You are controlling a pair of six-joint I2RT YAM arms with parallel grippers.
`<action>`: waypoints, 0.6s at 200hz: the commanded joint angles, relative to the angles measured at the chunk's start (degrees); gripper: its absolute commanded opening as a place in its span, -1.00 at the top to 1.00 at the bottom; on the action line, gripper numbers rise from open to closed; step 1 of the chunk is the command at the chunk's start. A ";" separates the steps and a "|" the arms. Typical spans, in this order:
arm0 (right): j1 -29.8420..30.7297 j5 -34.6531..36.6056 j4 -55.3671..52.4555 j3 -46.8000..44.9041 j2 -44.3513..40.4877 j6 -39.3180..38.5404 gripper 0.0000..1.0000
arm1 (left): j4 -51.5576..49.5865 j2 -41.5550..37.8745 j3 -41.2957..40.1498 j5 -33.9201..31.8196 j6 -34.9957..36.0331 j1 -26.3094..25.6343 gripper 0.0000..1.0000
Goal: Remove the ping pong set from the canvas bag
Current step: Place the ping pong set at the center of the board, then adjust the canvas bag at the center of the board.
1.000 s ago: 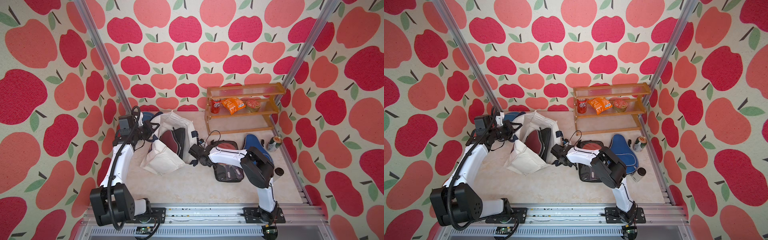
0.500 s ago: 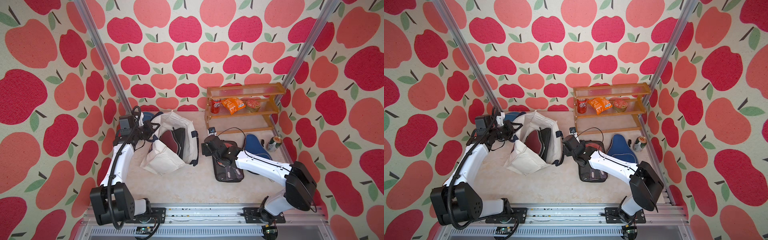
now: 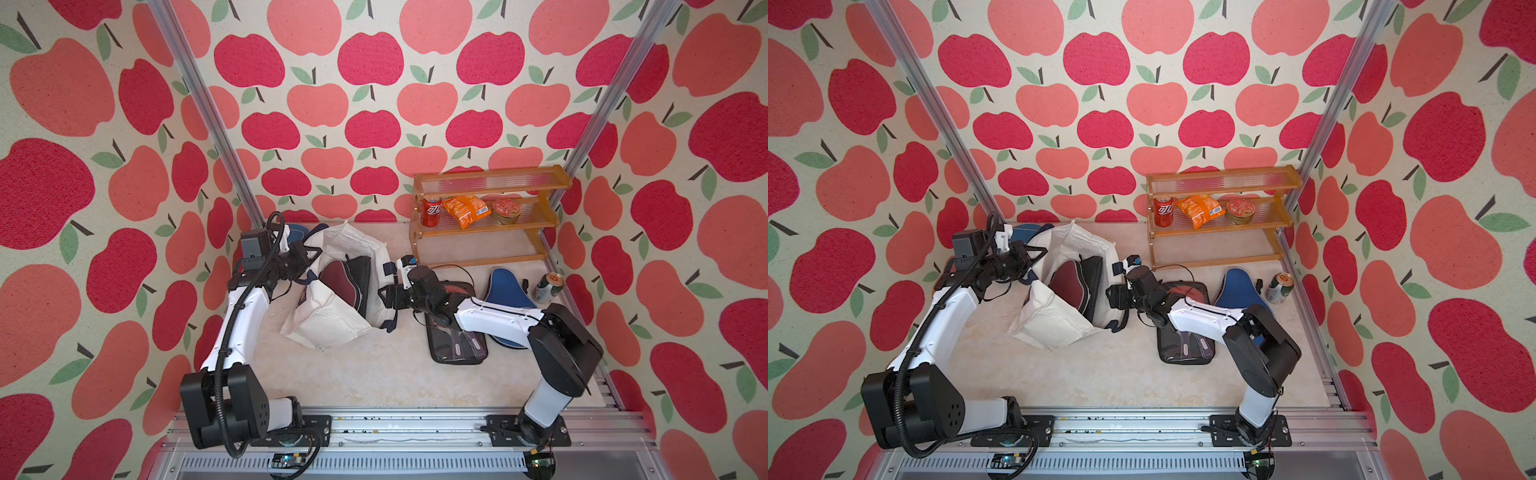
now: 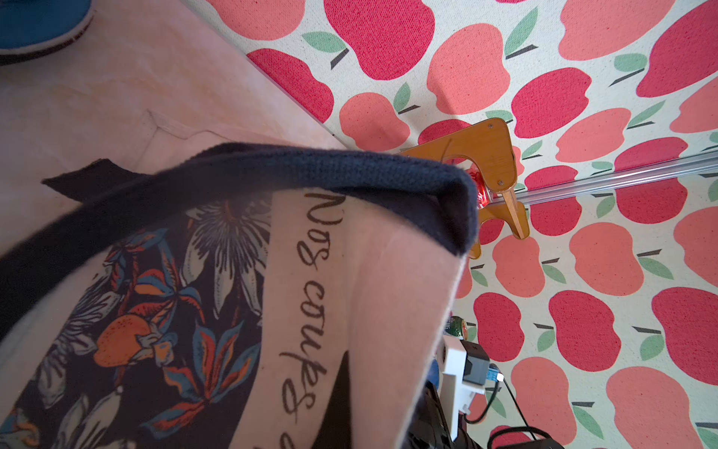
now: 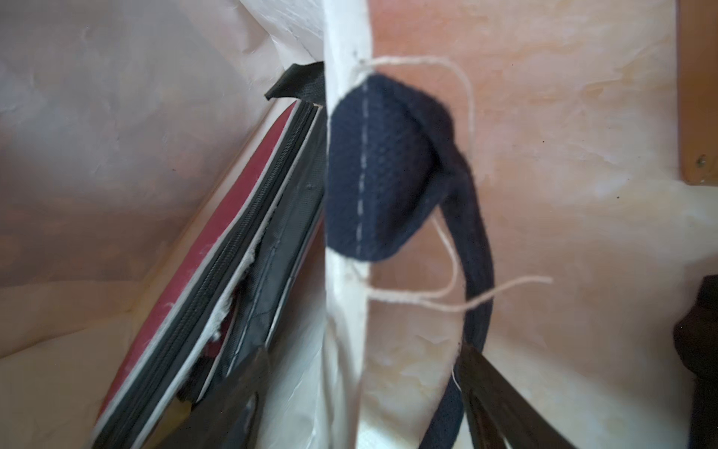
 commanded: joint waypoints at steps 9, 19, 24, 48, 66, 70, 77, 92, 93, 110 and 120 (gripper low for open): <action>-1.16 -8.74 9.24 1.41 4.71 4.28 -0.22 | 0.35 -0.02 2.03 -0.24 2.79 -0.30 1.00; -1.11 -10.18 10.57 2.16 5.84 5.33 0.09 | -0.08 0.05 2.34 -0.38 3.00 -0.30 1.00; -1.04 -10.76 11.09 2.50 6.21 5.71 0.25 | -0.29 0.09 2.47 -0.36 3.20 -0.26 1.00; -0.20 -9.74 11.02 2.59 5.38 6.79 1.00 | -1.32 0.38 3.39 -0.29 3.89 -0.44 1.00; 1.64 -5.54 10.85 0.76 2.02 7.45 1.00 | -3.06 0.48 4.93 0.02 4.96 -0.48 1.00; 2.33 -4.19 10.86 0.17 0.97 7.50 1.00 | -3.62 0.48 5.37 0.07 5.26 -0.50 1.00; 3.77 -1.40 10.31 -0.62 -0.91 7.53 1.00 | -4.56 0.30 6.12 -0.13 6.07 -0.58 1.00; 7.13 5.27 6.85 -1.10 -4.10 7.99 1.00 | -6.82 0.11 7.87 -1.13 7.73 -0.84 1.00; 7.31 5.69 6.64 -1.10 -4.31 8.03 1.00 | -6.99 0.12 8.03 -1.15 7.85 -0.83 1.00; 11.39 12.60 3.90 -1.01 -6.94 7.94 1.00 | -9.47 0.26 10.03 -2.17 9.52 -1.46 1.00; 13.56 16.28 2.77 -1.01 -7.89 7.89 1.00 | -11.17 0.45 11.15 -3.34 10.96 -2.24 1.00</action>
